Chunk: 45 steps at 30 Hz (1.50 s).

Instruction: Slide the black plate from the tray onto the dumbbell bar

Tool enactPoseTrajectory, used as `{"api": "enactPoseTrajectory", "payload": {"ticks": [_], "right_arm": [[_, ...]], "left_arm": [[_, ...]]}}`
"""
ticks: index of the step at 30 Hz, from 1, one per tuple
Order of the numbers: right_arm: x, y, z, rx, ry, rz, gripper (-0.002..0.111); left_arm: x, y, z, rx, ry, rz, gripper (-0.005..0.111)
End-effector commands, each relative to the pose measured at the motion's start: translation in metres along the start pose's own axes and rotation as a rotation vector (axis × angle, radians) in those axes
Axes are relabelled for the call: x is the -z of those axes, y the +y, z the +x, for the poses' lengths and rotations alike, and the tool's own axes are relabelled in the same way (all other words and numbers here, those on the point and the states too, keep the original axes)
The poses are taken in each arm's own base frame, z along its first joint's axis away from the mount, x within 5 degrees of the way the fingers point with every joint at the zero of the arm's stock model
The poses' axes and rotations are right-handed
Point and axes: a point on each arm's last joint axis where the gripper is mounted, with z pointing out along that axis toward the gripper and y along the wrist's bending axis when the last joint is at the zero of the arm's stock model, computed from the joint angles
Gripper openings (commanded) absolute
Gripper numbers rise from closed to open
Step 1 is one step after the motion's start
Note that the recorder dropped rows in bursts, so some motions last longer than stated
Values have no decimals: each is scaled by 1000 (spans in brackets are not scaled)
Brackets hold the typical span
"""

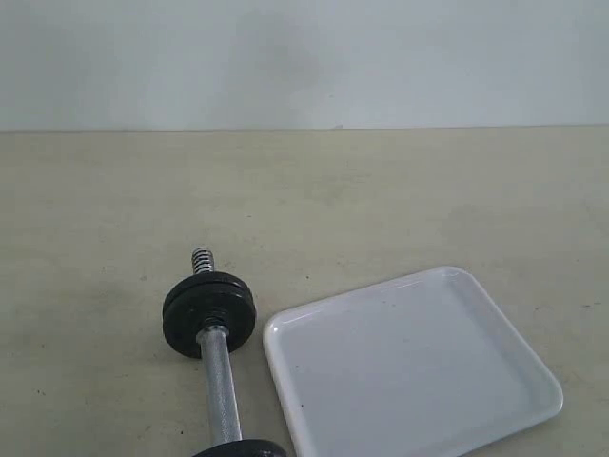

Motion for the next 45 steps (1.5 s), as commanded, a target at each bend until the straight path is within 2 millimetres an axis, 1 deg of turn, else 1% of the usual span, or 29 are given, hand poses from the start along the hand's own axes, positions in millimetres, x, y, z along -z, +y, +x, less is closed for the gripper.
{"api": "enactPoseTrajectory", "payload": {"ticks": [1,8,19,33,41,45], "right_arm": [[1,-2,13,27,131,17,1],[1,-2,12,25,125,18,1],[1,-1,12,-54,125,11,1],[1,-1,12,-54,125,13,1],[2,-9,12,-84,117,170,1],[2,-10,12,-87,116,188,1]], "left_arm": [[0,0,0,7,-1,-5,4],[0,0,0,7,-1,-5,4],[0,0,0,7,-1,-5,4],[0,0,0,7,-1,-5,4],[0,0,0,7,-1,-5,4],[0,0,0,7,-1,-5,4]]}}
